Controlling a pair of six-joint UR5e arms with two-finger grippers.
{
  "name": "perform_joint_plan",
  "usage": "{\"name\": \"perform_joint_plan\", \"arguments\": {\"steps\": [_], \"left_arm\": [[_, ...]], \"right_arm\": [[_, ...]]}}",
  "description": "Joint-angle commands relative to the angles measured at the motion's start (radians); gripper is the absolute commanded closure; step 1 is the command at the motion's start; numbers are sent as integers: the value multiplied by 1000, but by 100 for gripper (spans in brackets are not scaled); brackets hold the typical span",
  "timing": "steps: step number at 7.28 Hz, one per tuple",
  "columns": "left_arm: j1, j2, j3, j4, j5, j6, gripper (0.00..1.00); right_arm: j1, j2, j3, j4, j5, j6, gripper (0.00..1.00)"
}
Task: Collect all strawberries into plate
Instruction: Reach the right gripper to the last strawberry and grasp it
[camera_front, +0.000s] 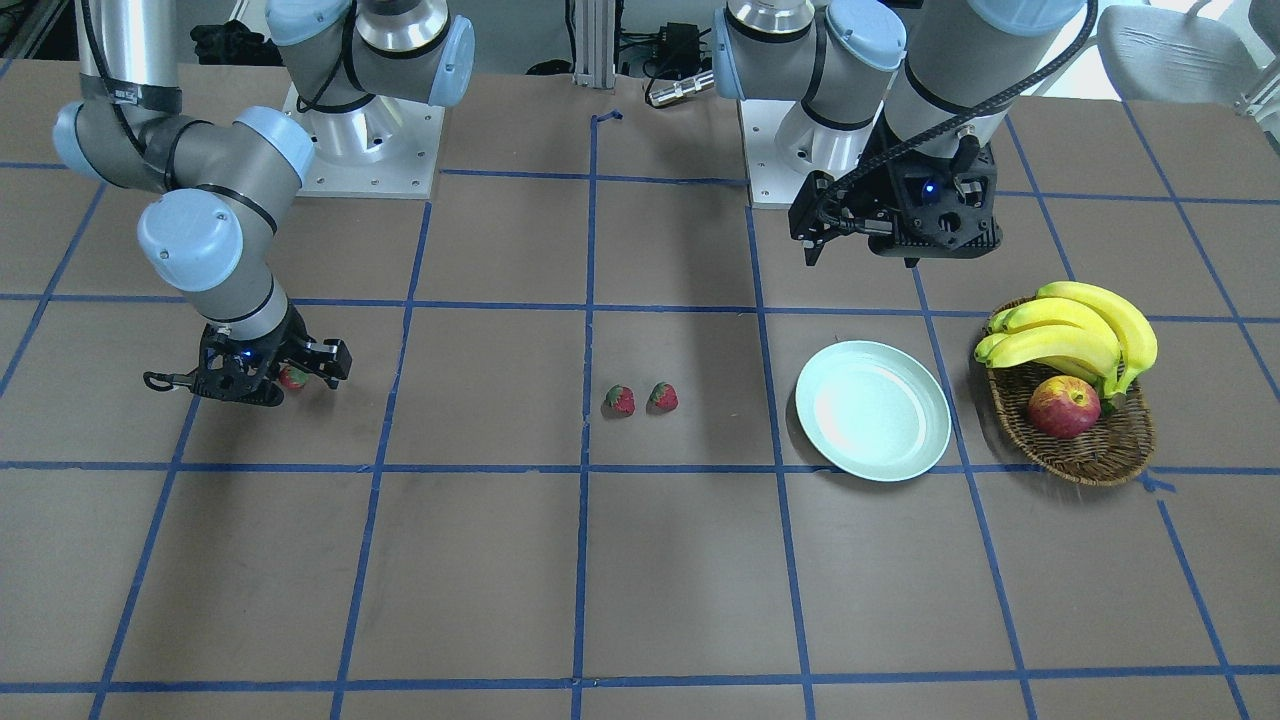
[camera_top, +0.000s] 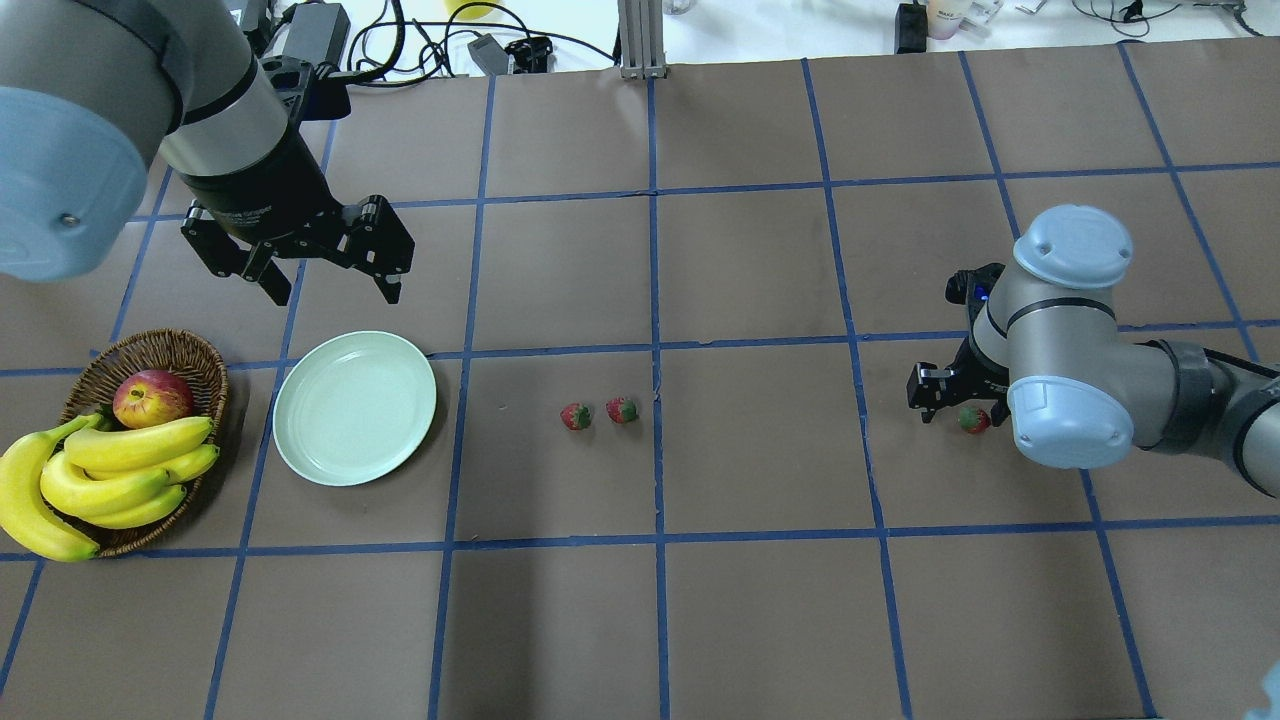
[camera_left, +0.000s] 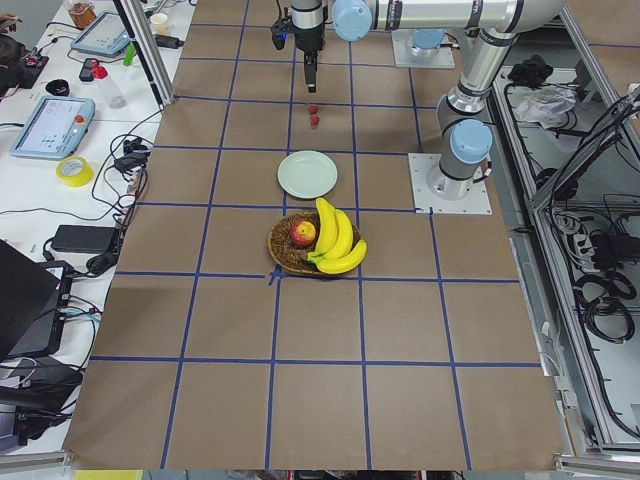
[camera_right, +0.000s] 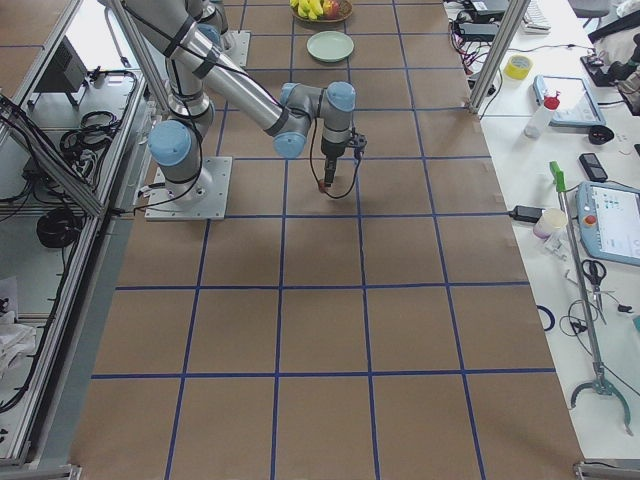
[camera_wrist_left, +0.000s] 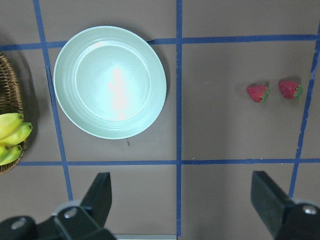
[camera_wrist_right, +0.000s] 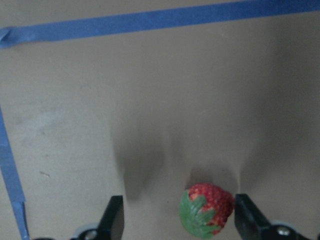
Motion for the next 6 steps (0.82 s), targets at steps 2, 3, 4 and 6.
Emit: {"name": "perform_joint_plan", "arguments": {"steps": [2, 3, 4, 6], "left_arm": [[0, 0, -1, 0, 0, 0, 0], [-2, 0, -3, -2, -2, 0, 0], [-2, 0, -4, 0, 0, 0, 0], [-2, 0, -7, 0, 0, 0, 0]], "right_arm": [[-20, -1, -1, -4, -48, -57, 83], [-28, -10, -7, 0, -49, -50, 83], [-14, -12, -65, 31, -36, -36, 82], [99, -1, -241, 237, 100, 134, 81]]}}
